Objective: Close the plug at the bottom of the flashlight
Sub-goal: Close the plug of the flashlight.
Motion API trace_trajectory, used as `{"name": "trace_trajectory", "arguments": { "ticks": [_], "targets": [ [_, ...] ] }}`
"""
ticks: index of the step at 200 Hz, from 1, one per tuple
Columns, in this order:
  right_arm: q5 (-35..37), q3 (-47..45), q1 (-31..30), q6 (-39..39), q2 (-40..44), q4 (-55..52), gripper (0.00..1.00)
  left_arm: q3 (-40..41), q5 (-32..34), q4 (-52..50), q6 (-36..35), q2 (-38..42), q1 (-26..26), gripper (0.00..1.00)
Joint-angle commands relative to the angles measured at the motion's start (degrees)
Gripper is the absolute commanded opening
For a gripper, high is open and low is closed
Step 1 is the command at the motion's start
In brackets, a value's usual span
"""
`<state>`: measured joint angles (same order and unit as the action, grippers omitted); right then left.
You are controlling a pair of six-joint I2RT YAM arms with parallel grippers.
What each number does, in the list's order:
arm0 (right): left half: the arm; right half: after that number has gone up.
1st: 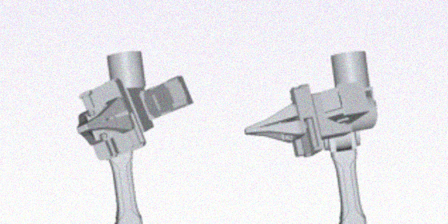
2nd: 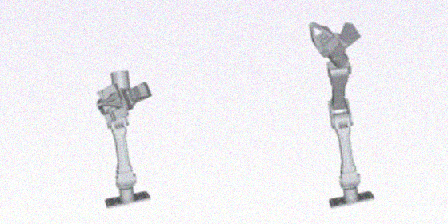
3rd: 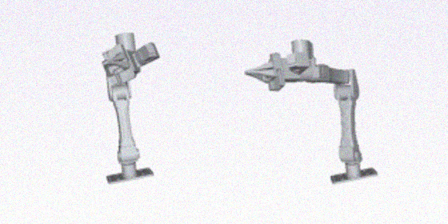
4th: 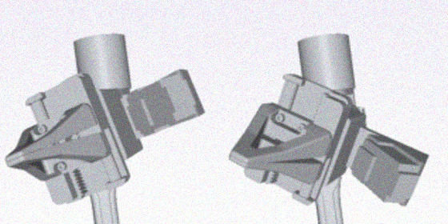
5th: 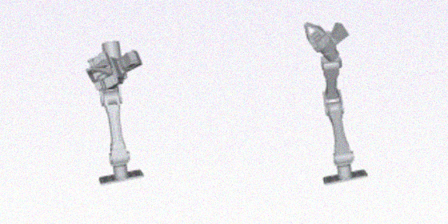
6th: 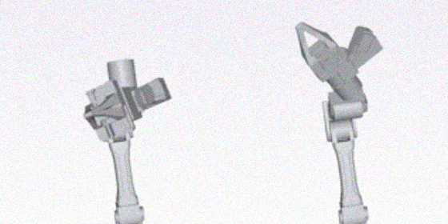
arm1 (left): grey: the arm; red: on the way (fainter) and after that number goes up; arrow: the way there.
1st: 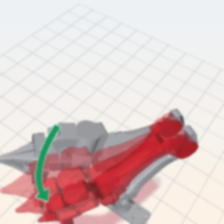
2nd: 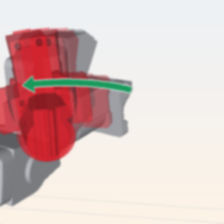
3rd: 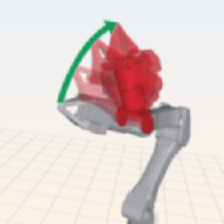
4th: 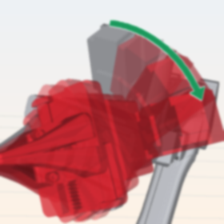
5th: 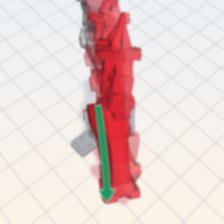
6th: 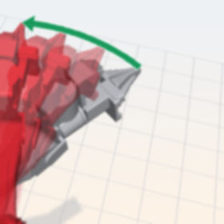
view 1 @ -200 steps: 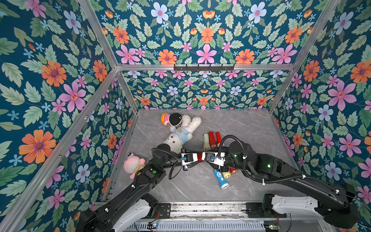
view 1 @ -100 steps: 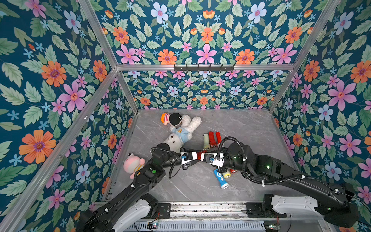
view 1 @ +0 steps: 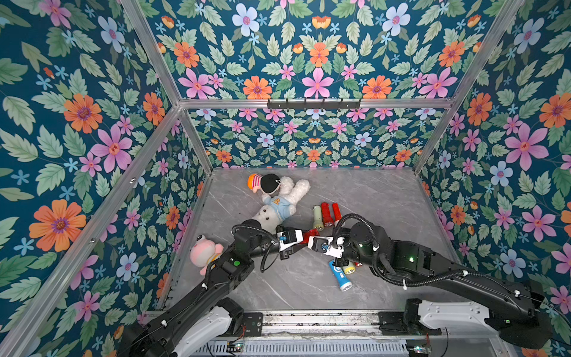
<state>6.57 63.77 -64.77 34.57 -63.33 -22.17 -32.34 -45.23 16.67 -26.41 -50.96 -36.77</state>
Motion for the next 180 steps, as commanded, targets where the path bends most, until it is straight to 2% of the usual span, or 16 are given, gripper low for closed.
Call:
{"name": "trace_trajectory", "arguments": {
  "ticks": [1, 24, 48, 71, 90, 118, 146, 156, 170, 180],
  "targets": [
    [-1.3, -0.7, -0.1, -1.6, 0.7, 0.5, 0.04, -0.6, -3.0, 7.1, 1.3, 0.2, -0.1, 0.00],
    [-2.3, -2.5, 0.0, -4.4, 3.9, 1.5, 0.04, -0.4, 0.2, 7.8, 3.0, -0.3, 0.0, 0.00],
    [-4.4, -4.8, 2.3, -9.7, 8.1, 1.8, 0.07, 0.5, 9.6, 12.1, 8.4, -1.3, -0.1, 0.00],
    [-14.5, -7.4, 14.4, -21.5, 11.7, 1.5, 0.12, -0.4, 22.6, 16.3, 18.3, -4.3, 0.0, 0.00],
    [-21.8, -9.1, 25.4, -30.8, 13.0, 0.6, 0.14, -5.2, 29.0, 12.2, 24.6, -8.1, 0.0, 0.00],
    [-23.7, -9.1, 33.6, -37.5, 11.1, -4.4, 0.14, -14.5, 31.4, 2.9, 30.4, -15.6, -0.1, 0.00],
    [-18.9, -6.9, 35.9, -41.6, 6.5, -10.4, 0.00, -26.0, 33.4, -7.7, 38.8, -25.2, -0.2, 0.00],
    [-18.5, -6.6, 37.5, -43.7, 5.2, -11.9, 0.00, -31.0, 33.6, -11.8, 41.7, -29.4, -0.2, 0.00],
    [-21.0, -6.8, 42.7, -47.4, 3.8, -13.0, 0.00, -36.7, 31.9, -14.5, 45.2, -34.7, -0.5, 0.00],
    [-25.5, -8.1, 48.3, -49.9, 2.8, -13.0, 0.00, -39.7, 31.2, -15.0, 48.0, -38.3, -1.0, 0.00]
  ]
}}
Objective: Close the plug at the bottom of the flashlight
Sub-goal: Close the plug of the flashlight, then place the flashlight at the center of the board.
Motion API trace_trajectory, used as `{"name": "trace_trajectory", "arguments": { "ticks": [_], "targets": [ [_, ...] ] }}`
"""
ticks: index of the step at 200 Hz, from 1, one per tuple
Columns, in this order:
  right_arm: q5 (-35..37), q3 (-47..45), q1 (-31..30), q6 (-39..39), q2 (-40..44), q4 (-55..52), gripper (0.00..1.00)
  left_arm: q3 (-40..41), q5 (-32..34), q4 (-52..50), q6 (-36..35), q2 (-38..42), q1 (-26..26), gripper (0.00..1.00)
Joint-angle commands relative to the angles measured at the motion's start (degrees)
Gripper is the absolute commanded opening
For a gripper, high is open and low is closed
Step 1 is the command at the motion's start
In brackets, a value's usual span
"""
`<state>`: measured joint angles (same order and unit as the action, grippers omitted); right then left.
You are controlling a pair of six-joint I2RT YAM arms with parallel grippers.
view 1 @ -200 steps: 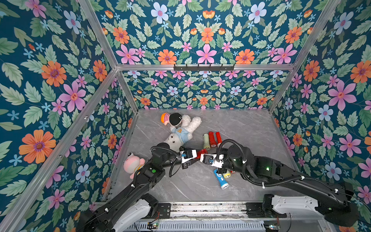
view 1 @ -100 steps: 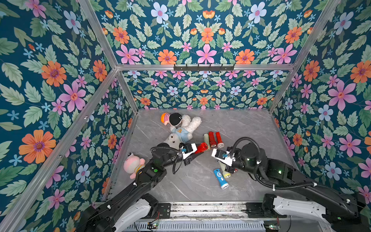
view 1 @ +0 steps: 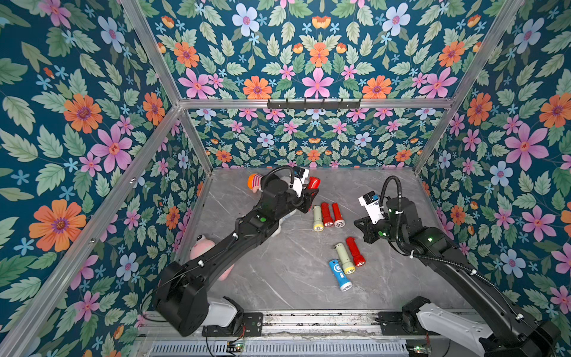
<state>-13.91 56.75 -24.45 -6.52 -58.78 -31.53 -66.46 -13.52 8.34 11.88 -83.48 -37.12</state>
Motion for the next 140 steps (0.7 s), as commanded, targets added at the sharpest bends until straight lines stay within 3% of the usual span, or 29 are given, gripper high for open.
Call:
{"name": "trace_trajectory", "arguments": {
  "ticks": [1, 17, 30, 83, 140],
  "targets": [
    [-5.6, -1.3, 8.5, -9.1, -1.8, -3.6, 0.00, -5.9, -0.5, -6.7, 9.9, -6.1, -0.8, 0.00],
    [-14.6, -4.7, 18.7, -13.0, -3.3, -2.1, 0.00, -9.3, 0.1, -6.0, 12.7, -10.6, -2.8, 0.00],
    [-16.0, -7.2, 22.5, -14.3, -3.6, -1.7, 0.00, -12.9, 2.1, -7.4, 13.3, -14.0, -4.9, 0.00],
    [-5.6, -12.5, 22.8, -15.3, 4.0, 0.9, 0.00, -26.3, 6.5, -11.5, 21.7, -28.5, -9.4, 0.00],
    [-3.0, -15.0, 22.8, -17.8, 8.0, 1.3, 0.00, -40.6, 5.6, -14.3, 33.0, -42.7, -10.8, 0.00]
  ]
}}
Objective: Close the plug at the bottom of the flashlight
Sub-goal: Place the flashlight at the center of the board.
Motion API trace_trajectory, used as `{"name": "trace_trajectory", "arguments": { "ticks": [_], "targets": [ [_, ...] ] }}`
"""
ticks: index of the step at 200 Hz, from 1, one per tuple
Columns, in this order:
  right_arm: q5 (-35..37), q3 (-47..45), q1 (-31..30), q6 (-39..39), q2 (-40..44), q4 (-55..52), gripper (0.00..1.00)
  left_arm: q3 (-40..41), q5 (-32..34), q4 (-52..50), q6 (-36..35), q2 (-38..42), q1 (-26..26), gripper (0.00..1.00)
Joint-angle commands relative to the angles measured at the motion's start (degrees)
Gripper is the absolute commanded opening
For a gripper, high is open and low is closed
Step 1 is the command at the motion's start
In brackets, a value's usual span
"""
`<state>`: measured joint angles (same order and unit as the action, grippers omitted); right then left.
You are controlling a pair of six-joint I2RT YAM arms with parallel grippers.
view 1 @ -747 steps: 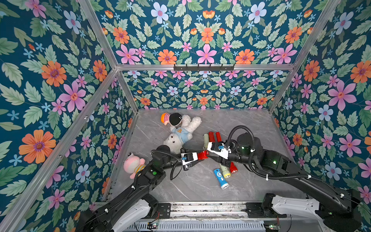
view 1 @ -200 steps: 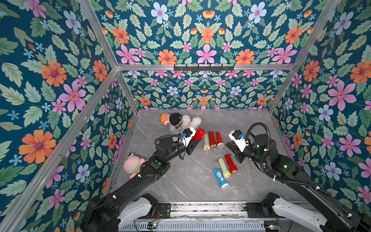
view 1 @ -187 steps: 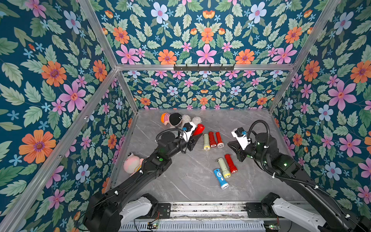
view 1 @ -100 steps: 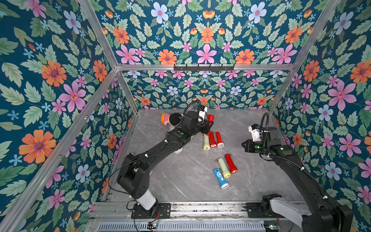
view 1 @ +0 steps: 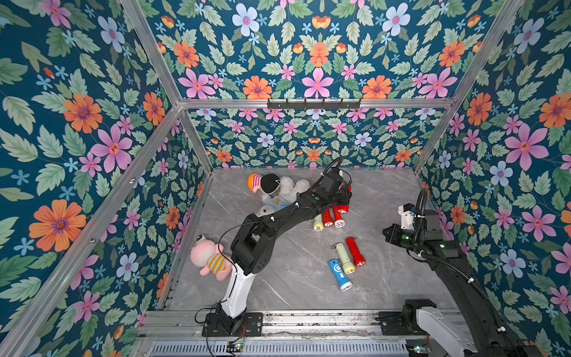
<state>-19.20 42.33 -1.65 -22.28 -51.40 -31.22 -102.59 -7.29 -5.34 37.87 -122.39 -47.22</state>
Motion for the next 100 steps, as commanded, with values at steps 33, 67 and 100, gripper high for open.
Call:
{"name": "trace_trajectory", "arguments": {
  "ticks": [33, 67, 100],
  "targets": [
    [1.3, -1.5, 0.0, -2.8, 0.4, 1.7, 0.00, -10.9, 0.1, -2.2, 11.1, -10.2, -2.3, 0.00],
    [0.2, -2.3, 0.0, -3.1, 0.6, 2.3, 0.00, -11.7, 3.6, -4.2, 15.4, -13.3, -2.9, 0.00],
    [0.1, -2.6, 0.0, -3.3, 1.1, 2.8, 0.00, -11.4, 7.4, -6.7, 16.2, -14.2, -3.6, 0.00]
  ]
}}
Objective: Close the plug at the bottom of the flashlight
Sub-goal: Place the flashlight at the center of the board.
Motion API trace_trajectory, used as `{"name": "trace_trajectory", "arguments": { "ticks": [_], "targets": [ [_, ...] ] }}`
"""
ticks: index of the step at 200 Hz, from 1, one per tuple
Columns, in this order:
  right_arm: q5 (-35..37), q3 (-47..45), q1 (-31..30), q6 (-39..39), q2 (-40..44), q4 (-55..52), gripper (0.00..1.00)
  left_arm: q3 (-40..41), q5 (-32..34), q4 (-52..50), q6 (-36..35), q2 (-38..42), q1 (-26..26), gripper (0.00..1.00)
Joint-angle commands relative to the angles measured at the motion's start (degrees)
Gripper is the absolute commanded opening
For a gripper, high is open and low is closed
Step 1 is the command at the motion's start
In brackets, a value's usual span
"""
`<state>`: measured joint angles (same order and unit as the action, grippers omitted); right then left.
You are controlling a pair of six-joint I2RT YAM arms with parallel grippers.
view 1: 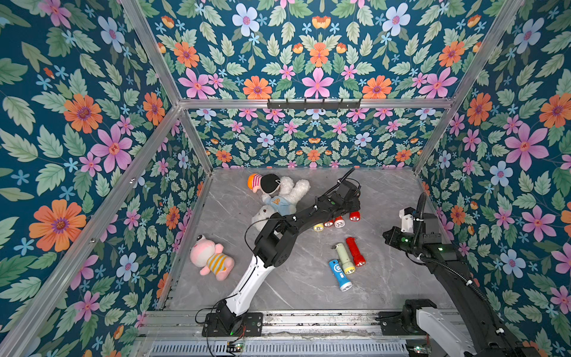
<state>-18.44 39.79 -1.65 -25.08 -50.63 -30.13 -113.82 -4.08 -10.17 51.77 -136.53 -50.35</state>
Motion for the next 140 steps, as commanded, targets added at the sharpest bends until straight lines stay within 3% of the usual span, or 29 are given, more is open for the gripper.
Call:
{"name": "trace_trajectory", "arguments": {
  "ticks": [1, 140],
  "targets": [
    [-0.6, -0.1, 0.0, -0.5, 0.3, 1.7, 0.00, -0.2, 4.4, -1.9, 2.3, -0.2, -0.5, 0.00],
    [-1.0, -0.9, 0.0, -1.0, -0.1, 2.6, 0.00, -2.7, 9.8, -5.0, 1.1, -5.1, -0.6, 0.00]
  ]
}}
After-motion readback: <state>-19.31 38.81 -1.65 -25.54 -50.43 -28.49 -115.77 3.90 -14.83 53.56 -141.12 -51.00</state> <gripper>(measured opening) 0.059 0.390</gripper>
